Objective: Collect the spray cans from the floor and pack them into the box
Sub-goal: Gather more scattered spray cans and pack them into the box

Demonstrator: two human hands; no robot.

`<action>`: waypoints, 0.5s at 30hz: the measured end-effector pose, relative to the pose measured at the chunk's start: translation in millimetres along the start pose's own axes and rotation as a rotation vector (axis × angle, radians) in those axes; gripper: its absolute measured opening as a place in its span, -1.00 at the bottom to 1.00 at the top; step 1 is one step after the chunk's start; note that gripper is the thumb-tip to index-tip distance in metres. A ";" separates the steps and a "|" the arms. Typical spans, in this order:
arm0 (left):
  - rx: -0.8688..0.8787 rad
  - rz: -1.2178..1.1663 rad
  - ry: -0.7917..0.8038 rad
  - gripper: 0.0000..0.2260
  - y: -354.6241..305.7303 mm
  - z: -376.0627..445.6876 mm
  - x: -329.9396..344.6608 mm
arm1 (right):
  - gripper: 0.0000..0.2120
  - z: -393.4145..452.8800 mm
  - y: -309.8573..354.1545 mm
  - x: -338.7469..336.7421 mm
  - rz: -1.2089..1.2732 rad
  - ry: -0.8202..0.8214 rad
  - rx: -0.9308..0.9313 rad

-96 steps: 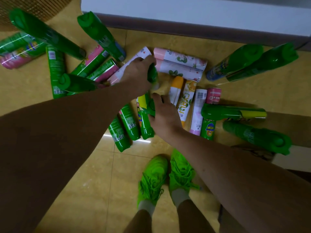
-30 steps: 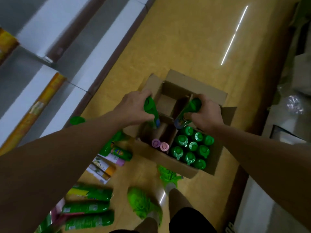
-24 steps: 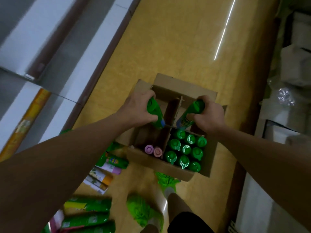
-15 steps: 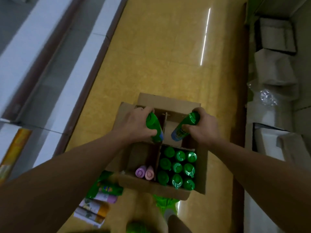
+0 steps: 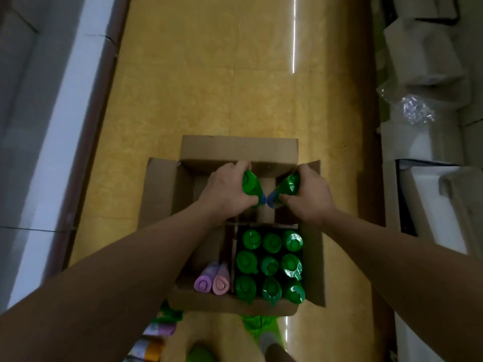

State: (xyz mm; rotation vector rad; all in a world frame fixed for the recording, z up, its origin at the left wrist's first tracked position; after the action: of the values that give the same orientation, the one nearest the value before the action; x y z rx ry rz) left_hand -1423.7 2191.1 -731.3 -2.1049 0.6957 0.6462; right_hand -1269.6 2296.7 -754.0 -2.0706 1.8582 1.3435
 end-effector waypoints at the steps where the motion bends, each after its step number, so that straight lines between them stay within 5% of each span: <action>1: 0.002 -0.002 0.010 -0.49 3.4 8.6 13.2 | -0.45 7.2 -7.9 8.8 -0.021 0.015 0.001; 15: -0.012 -0.022 0.119 -0.46 45.4 88.8 134.5 | -0.40 72.1 -74.5 102.2 -0.280 0.202 0.036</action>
State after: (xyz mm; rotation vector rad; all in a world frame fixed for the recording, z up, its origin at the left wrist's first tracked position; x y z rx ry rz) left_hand -1375.6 2205.8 -891.0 -2.1725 0.7349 0.5178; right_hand -1258.0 2277.4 -897.9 -2.4141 1.5629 1.0634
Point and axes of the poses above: each hand's wrist, its own z-axis towards the middle knuckle, its own x-axis out of the palm, y = z × x, the point moved 9 cm from there along z, towards the middle knuckle, and after that the axes turned 14 degrees about y, right-handed, at the moved point
